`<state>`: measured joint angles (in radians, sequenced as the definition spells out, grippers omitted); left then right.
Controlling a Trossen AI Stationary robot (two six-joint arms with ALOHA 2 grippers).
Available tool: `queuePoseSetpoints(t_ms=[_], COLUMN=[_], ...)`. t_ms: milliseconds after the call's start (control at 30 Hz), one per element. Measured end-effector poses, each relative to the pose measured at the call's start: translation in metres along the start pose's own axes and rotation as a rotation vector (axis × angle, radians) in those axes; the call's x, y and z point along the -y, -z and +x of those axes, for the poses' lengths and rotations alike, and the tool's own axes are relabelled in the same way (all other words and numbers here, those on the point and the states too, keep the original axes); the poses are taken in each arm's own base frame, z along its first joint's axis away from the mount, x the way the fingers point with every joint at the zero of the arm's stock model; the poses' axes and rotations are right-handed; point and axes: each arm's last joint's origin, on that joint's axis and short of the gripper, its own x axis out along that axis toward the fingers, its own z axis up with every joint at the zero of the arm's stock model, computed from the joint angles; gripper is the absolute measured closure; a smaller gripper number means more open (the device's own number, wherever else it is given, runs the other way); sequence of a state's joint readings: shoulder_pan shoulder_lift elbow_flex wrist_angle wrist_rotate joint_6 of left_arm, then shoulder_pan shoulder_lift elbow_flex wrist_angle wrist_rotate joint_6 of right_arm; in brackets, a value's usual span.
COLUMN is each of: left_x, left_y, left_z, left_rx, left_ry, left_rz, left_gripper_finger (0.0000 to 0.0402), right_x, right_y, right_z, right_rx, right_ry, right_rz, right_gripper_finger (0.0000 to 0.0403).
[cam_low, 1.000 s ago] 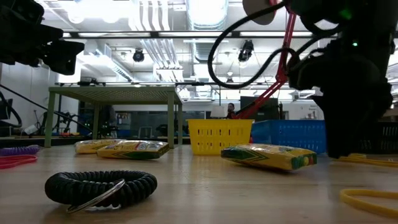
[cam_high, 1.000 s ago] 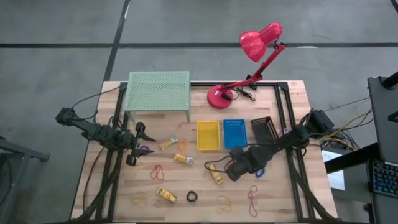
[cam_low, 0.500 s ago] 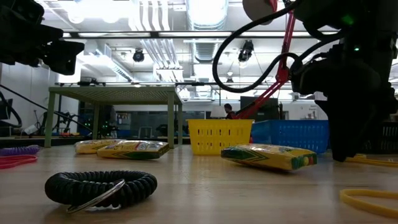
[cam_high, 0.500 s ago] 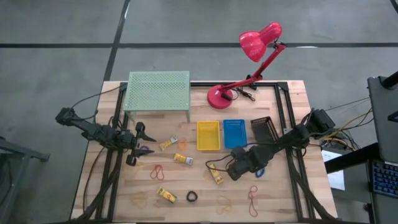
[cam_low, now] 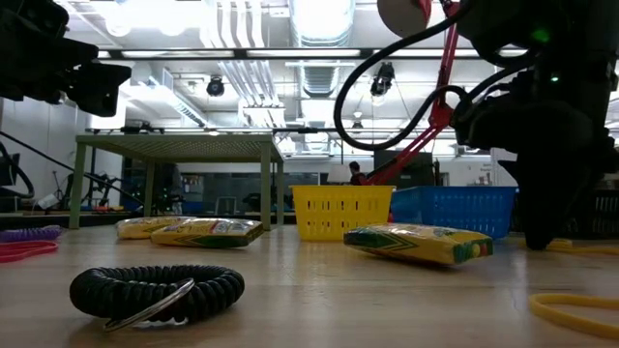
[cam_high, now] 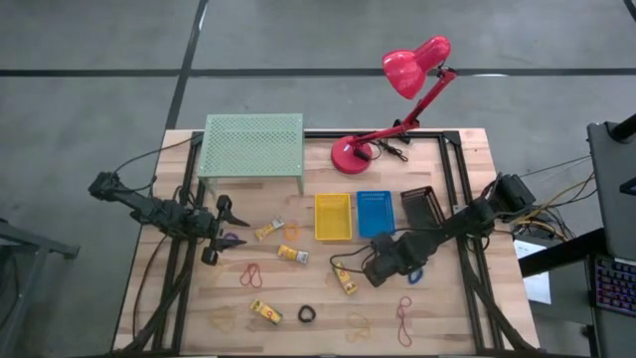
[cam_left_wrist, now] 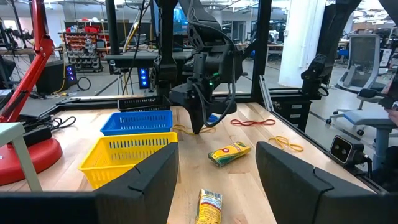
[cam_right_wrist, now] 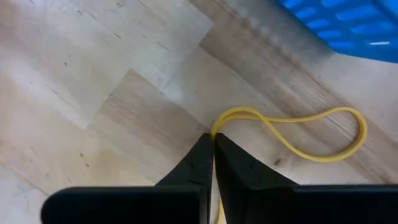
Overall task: Pick & Place Office Desk Supplies
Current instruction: Put the top right yellow rubber band into the blue basket
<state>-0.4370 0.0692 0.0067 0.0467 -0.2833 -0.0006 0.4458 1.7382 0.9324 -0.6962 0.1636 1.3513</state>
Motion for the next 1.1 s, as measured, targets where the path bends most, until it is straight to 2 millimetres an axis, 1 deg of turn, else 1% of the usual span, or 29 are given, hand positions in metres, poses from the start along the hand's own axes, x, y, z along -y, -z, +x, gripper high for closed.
queuePoseSetpoints(t_ms=[233, 467, 533, 667, 933, 1100], left_x=[0.0, 0.0, 0.0, 0.0, 0.0, 0.0], left_y=[0.0, 0.0, 0.0, 0.0, 0.0, 0.0], left_z=[0.0, 0.0, 0.0, 0.0, 0.0, 0.0], left_rx=[0.0, 0.0, 0.0, 0.0, 0.0, 0.0], left_ry=[0.0, 0.0, 0.0, 0.0, 0.0, 0.0], left_rz=[0.0, 0.0, 0.0, 0.0, 0.0, 0.0], left_gripper_finger=[0.0183, 0.0183, 0.0183, 0.0183, 0.0183, 0.0183], right_x=[-0.006, -0.012, -0.013, -0.011, -0.006, -0.002], right_y=[-0.002, -0.006, -0.006, -0.006, -0.01, -0.014], right_z=[-0.008, -0.034, -0.044, -0.059, -0.085, -0.097], right_rx=[-0.009, 0.021, 0.034, 0.055, 0.175, 0.314], right_ry=[-0.03, -0.131, -0.171, -0.222, -0.281, -0.26], right_rz=[-0.054, -0.089, -0.106, -0.12, -0.187, -0.239], right_gripper_finger=[0.0394, 0.0394, 0.0394, 0.0394, 0.0394, 0.0394])
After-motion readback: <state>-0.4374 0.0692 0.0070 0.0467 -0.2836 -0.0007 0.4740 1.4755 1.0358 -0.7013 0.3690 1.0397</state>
